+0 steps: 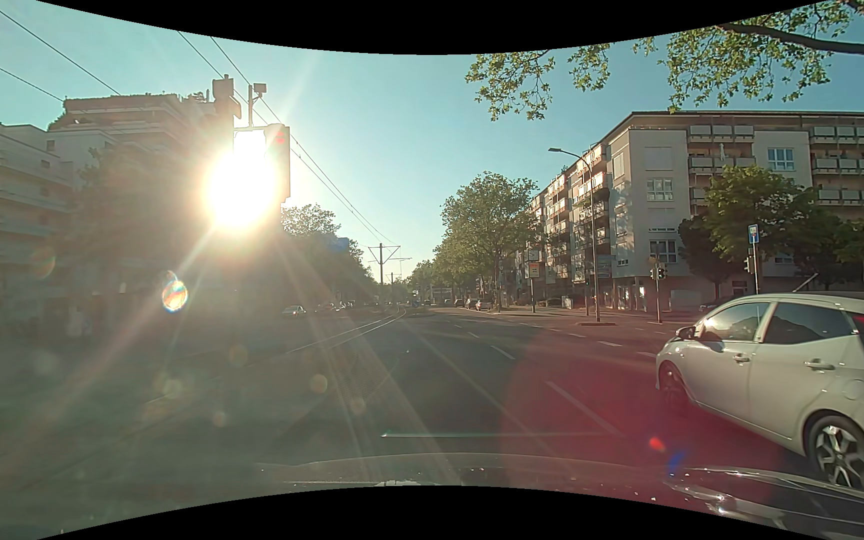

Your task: Follow the waypoints while adhering to traffic rules and regulations

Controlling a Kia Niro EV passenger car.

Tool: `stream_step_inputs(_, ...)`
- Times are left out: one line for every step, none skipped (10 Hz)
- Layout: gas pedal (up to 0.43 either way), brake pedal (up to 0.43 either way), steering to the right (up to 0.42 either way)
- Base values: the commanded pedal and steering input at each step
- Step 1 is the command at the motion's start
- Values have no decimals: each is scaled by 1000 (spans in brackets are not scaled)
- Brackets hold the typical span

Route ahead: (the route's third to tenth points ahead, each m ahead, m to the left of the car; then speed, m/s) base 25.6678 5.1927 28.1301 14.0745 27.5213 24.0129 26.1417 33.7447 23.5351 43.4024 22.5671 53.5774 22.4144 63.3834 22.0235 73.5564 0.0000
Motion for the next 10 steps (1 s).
stream_step_inputs(0,220,2)
stream_step_inputs(0,220,3)
stream_step_inputs(0,220,2)
stream_step_inputs(0,220,2)
stream_step_inputs(0,220,1)
stream_step_inputs(0,220,-1)
stream_step_inputs(0,220,0)
stream_step_inputs(0,220,0)
stream_step_inputs(0,220,0)
stream_step_inputs(0,220,1)
